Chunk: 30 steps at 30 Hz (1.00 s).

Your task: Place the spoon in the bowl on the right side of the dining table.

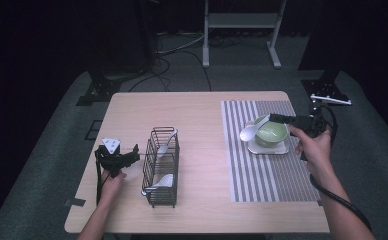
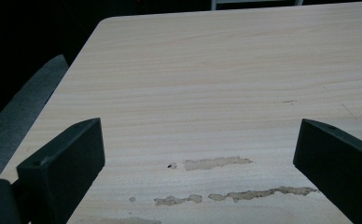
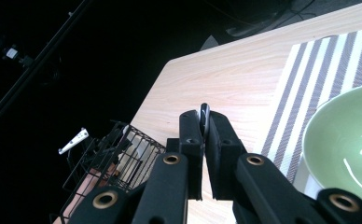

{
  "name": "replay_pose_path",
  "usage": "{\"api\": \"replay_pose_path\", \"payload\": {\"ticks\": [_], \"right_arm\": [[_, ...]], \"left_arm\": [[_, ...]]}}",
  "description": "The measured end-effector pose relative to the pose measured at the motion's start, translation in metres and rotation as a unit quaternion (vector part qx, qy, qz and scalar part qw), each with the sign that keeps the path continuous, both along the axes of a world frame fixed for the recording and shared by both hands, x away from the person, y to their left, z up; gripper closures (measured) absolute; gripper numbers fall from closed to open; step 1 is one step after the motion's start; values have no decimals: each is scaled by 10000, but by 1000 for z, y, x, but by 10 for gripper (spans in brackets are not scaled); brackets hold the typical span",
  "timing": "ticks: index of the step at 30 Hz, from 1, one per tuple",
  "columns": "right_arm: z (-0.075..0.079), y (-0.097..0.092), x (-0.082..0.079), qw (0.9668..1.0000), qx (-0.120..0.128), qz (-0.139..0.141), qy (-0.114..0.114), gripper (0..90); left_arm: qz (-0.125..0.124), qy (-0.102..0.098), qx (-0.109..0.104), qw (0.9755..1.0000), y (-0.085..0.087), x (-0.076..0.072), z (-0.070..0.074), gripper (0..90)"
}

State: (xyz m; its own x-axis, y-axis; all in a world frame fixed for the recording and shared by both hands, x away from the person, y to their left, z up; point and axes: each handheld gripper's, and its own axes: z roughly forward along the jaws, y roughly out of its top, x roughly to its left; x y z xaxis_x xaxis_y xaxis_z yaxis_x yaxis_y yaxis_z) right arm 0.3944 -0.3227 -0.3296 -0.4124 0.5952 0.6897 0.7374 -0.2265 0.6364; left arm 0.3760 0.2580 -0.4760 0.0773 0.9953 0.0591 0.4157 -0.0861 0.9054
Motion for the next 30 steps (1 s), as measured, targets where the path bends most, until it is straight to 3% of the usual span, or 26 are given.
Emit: {"api": "replay_pose_path", "payload": {"ticks": [30], "right_arm": [[-8, -35, 3, 9982, 32, -602, 21, 854]], "left_arm": [[-14, 2, 41, 10000, 0, 0, 0, 10]]}}
